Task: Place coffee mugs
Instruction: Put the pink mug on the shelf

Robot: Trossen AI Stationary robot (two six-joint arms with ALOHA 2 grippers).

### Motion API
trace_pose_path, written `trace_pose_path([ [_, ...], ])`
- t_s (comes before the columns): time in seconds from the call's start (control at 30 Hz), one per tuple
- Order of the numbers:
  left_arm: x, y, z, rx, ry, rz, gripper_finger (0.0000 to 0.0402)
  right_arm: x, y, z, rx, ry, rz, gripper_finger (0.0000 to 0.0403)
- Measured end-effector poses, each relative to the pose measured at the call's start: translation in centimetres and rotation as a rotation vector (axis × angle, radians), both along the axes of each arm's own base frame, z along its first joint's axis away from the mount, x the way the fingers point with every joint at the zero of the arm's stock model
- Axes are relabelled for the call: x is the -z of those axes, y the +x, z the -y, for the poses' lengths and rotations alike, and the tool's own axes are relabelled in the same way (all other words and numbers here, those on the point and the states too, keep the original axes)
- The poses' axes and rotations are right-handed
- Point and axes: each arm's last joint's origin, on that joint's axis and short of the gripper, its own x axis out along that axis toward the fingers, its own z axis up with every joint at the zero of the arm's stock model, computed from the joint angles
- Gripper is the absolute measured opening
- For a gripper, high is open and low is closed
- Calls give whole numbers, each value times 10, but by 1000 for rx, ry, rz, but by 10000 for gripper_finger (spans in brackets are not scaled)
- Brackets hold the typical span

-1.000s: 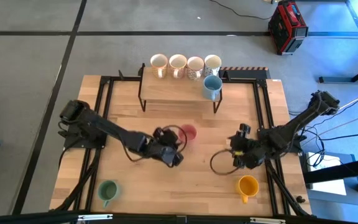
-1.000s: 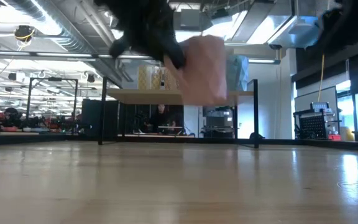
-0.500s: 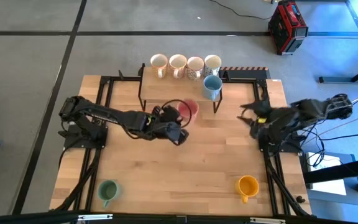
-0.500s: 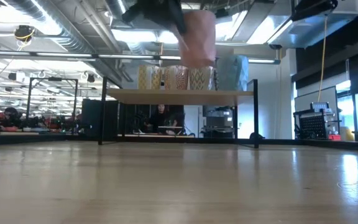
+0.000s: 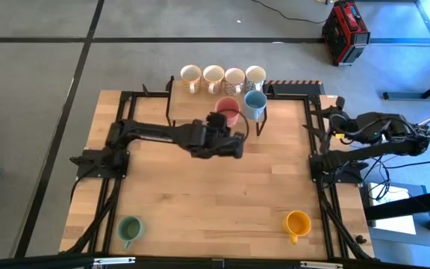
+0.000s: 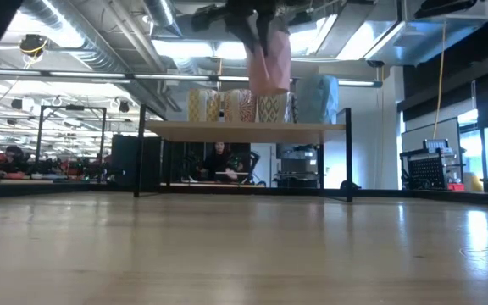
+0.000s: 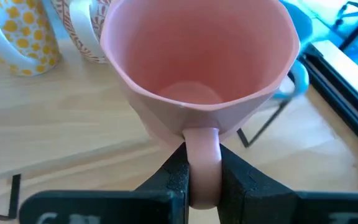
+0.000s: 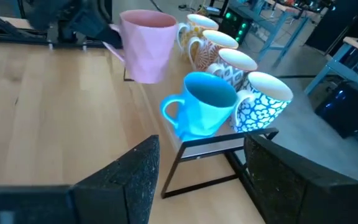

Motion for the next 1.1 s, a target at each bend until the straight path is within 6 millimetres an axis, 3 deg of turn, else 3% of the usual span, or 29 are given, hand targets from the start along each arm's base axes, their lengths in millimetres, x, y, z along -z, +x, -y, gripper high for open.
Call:
trace_pose_path([
  [0.2,10,20,-29,-41,-18,-28,37,3,-4,0,-3,-4,-32,223],
  [0.37,9,19,-44,-67,-33,-16,37,6,-5,1,-4,-9,-68,223],
  [0.77,23,28,-60,-75,-51,-32,37,8,-6,1,-3,-9,-84,223],
  [1.1,30,32,-62,-91,-72,-24,37,8,-6,1,-10,-5,-86,223],
])
